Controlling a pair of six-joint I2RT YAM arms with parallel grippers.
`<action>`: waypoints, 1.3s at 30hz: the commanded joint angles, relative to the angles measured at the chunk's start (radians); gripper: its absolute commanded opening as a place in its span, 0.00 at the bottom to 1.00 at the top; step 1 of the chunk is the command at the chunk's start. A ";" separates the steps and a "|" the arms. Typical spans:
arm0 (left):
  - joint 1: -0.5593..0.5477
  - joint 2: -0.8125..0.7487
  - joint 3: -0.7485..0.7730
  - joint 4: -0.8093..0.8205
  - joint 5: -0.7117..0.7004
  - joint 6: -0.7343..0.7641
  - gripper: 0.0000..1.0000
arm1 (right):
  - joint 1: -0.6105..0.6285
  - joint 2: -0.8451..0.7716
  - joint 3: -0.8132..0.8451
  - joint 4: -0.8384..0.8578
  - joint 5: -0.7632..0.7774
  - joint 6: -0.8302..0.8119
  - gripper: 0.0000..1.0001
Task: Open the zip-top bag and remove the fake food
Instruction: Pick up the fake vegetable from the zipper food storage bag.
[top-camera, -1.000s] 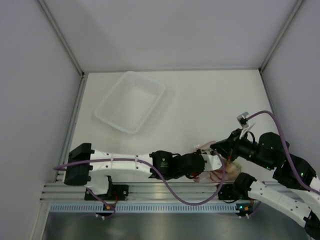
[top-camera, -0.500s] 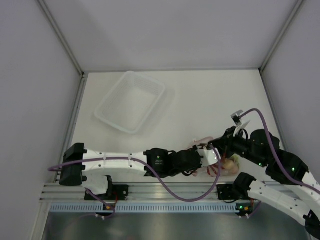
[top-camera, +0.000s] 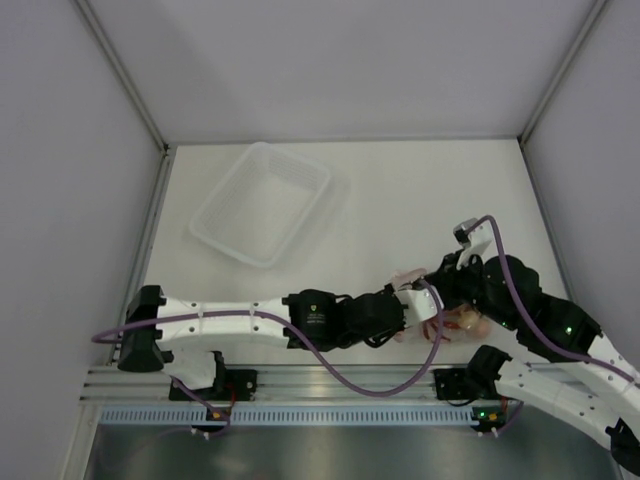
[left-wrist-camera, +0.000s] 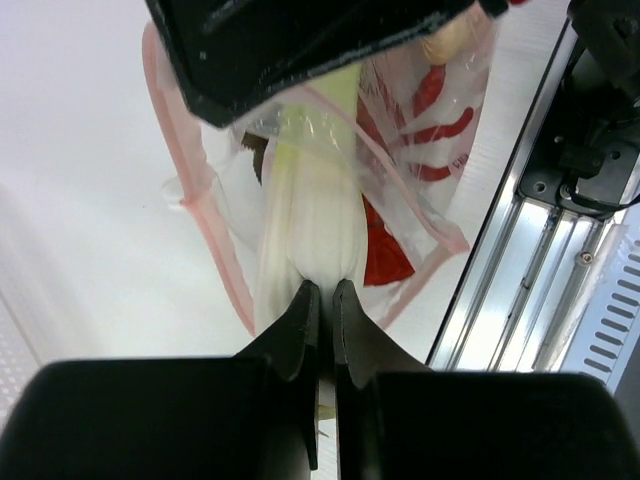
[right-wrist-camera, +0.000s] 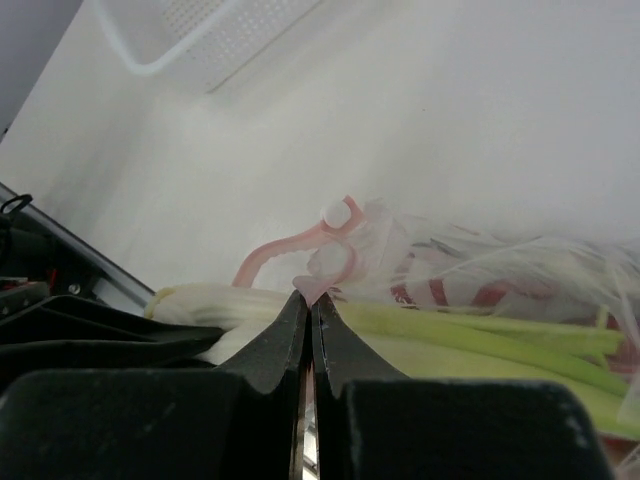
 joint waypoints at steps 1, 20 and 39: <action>0.002 -0.091 0.010 -0.014 -0.034 -0.043 0.00 | -0.003 0.001 -0.009 0.048 0.127 -0.025 0.00; 0.085 -0.358 -0.070 -0.278 -0.446 -0.284 0.00 | -0.003 0.056 0.022 0.007 0.383 0.040 0.00; 0.838 -0.269 -0.121 0.154 -0.035 0.092 0.00 | -0.005 0.038 -0.005 0.099 0.320 0.004 0.00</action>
